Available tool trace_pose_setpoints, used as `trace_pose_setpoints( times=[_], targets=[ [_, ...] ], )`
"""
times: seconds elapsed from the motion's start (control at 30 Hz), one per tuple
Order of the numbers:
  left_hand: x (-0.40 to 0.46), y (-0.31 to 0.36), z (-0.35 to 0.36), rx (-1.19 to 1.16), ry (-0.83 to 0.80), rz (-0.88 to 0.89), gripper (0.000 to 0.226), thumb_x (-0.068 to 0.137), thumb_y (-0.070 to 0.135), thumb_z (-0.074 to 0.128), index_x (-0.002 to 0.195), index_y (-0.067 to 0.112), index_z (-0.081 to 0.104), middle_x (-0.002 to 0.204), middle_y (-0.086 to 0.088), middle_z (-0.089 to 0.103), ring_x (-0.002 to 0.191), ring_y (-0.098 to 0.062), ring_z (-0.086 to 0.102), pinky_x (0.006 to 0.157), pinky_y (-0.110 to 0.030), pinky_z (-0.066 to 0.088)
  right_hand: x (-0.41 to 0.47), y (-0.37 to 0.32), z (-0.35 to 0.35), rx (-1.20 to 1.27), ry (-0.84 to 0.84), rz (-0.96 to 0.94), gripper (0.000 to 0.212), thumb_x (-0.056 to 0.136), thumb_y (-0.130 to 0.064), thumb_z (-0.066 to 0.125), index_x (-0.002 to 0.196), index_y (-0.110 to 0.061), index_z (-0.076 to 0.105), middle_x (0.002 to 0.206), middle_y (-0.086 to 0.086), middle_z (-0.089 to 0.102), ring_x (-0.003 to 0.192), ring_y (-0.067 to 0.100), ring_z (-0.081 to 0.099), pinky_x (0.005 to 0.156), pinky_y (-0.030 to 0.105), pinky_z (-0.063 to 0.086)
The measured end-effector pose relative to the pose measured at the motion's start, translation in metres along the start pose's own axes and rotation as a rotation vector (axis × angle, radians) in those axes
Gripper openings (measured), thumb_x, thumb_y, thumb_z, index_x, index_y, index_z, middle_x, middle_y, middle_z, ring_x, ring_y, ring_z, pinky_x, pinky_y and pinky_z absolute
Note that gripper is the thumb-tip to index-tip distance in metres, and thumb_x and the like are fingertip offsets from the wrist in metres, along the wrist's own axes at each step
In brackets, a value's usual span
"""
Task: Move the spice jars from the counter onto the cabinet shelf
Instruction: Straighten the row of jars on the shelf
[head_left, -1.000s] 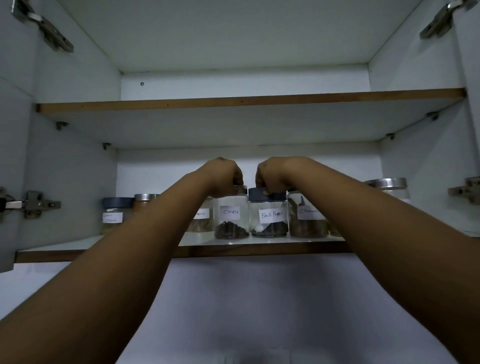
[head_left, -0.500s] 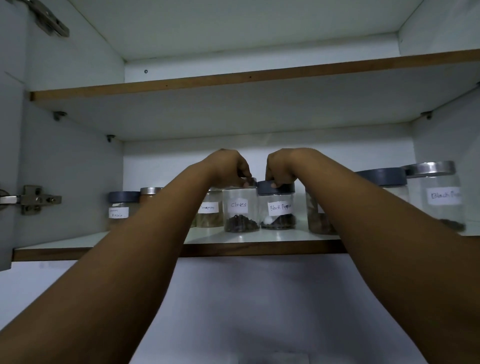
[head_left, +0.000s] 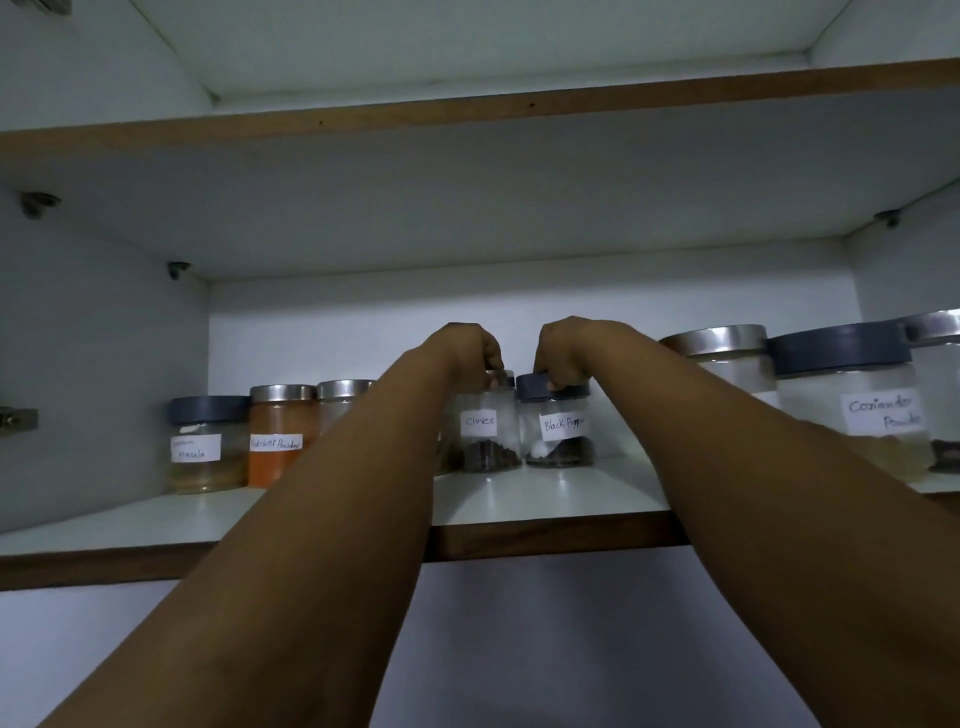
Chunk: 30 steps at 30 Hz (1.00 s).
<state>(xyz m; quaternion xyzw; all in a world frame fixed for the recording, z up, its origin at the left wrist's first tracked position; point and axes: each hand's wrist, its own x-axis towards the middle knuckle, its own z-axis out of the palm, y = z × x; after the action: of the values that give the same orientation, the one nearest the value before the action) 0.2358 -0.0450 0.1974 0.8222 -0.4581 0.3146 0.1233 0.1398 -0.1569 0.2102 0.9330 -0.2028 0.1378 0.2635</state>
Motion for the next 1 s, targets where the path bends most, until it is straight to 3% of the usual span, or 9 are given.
trace_pose_setpoints(
  times=[0.17, 0.33, 0.57, 0.67, 0.73, 0.8, 0.9, 0.93, 1.0],
  targets=[
    [0.001, -0.006, 0.011, -0.012, 0.074, 0.035, 0.025, 0.09, 0.021, 0.067, 0.113, 0.013, 0.071, 0.114, -0.005, 0.07, 0.105, -0.021, 0.062, 0.089, -0.027, 0.046, -0.004, -0.004, 0.009, 0.074, 0.067, 0.035, 0.034, 0.095, -0.01, 0.053, 0.128, -0.006, 0.058, 0.127, 0.012, 0.058, 0.107, 0.027, 0.058, 0.079, 0.029, 0.044],
    [-0.008, -0.009, 0.014, 0.001, 0.081, 0.067, 0.03, 0.095, 0.019, 0.059, 0.124, 0.012, 0.066, 0.124, -0.006, 0.066, 0.111, -0.023, 0.059, 0.097, -0.031, 0.045, -0.009, -0.009, 0.018, 0.103, 0.137, 0.075, 0.036, 0.098, -0.011, 0.05, 0.134, -0.009, 0.055, 0.136, 0.007, 0.054, 0.12, 0.024, 0.054, 0.099, 0.03, 0.046],
    [-0.011, -0.008, 0.017, 0.028, 0.061, 0.038, 0.039, 0.097, 0.016, 0.053, 0.136, 0.016, 0.055, 0.136, -0.007, 0.058, 0.126, -0.024, 0.049, 0.107, -0.037, 0.039, -0.02, -0.01, 0.017, 0.175, 0.154, 0.096, 0.032, 0.098, -0.012, 0.05, 0.128, -0.01, 0.062, 0.131, 0.007, 0.059, 0.119, 0.024, 0.056, 0.1, 0.031, 0.046],
    [-0.009, -0.008, 0.018, -0.001, 0.07, 0.022, 0.044, 0.098, 0.026, 0.052, 0.141, 0.018, 0.048, 0.144, -0.007, 0.05, 0.133, -0.024, 0.043, 0.11, -0.039, 0.036, -0.019, -0.013, 0.018, 0.265, 0.154, 0.117, 0.038, 0.099, -0.019, 0.05, 0.137, -0.012, 0.053, 0.14, 0.007, 0.052, 0.126, 0.025, 0.051, 0.104, 0.032, 0.043],
    [-0.009, -0.005, 0.018, -0.026, 0.118, 0.052, 0.048, 0.097, 0.029, 0.053, 0.144, 0.018, 0.043, 0.147, -0.008, 0.046, 0.135, -0.025, 0.041, 0.11, -0.038, 0.036, -0.018, -0.015, 0.017, 0.458, 0.2, 0.129, 0.054, 0.095, -0.019, 0.058, 0.146, -0.017, 0.041, 0.15, 0.007, 0.038, 0.135, 0.026, 0.04, 0.108, 0.034, 0.039],
    [-0.009, -0.001, 0.018, 0.005, 0.243, 0.092, 0.051, 0.097, 0.031, 0.051, 0.145, 0.017, 0.041, 0.146, -0.008, 0.046, 0.134, -0.025, 0.039, 0.109, -0.037, 0.035, -0.018, -0.019, 0.014, 0.683, 0.429, 0.148, 0.066, 0.087, -0.014, 0.066, 0.146, -0.02, 0.037, 0.15, 0.009, 0.033, 0.135, 0.029, 0.036, 0.107, 0.041, 0.04],
    [-0.01, 0.009, 0.006, 0.261, 0.534, 0.151, 0.047, 0.095, 0.032, 0.051, 0.138, 0.011, 0.048, 0.135, -0.012, 0.055, 0.135, -0.029, 0.037, 0.119, -0.045, 0.015, -0.027, -0.033, 0.002, 0.789, 0.991, 0.215, 0.062, 0.087, -0.016, 0.059, 0.143, -0.024, 0.034, 0.147, 0.01, 0.031, 0.13, 0.03, 0.035, 0.103, 0.043, 0.039],
    [-0.013, 0.014, 0.002, 0.321, 0.601, 0.17, 0.046, 0.095, 0.03, 0.052, 0.136, 0.01, 0.051, 0.132, -0.012, 0.058, 0.137, -0.03, 0.036, 0.121, -0.048, 0.008, -0.034, -0.038, -0.002, 0.696, 1.1, 0.215, 0.062, 0.089, -0.019, 0.055, 0.145, -0.026, 0.032, 0.151, 0.011, 0.027, 0.133, 0.031, 0.033, 0.104, 0.045, 0.036],
    [-0.021, 0.027, -0.004, 0.309, 0.696, 0.227, 0.05, 0.096, 0.027, 0.055, 0.141, 0.009, 0.047, 0.138, -0.013, 0.056, 0.139, -0.034, 0.036, 0.122, -0.049, 0.008, -0.05, -0.043, -0.002, 0.355, 1.128, 0.174, 0.069, 0.089, -0.023, 0.055, 0.151, -0.028, 0.025, 0.156, 0.013, 0.023, 0.136, 0.034, 0.031, 0.103, 0.049, 0.032]
  ],
)
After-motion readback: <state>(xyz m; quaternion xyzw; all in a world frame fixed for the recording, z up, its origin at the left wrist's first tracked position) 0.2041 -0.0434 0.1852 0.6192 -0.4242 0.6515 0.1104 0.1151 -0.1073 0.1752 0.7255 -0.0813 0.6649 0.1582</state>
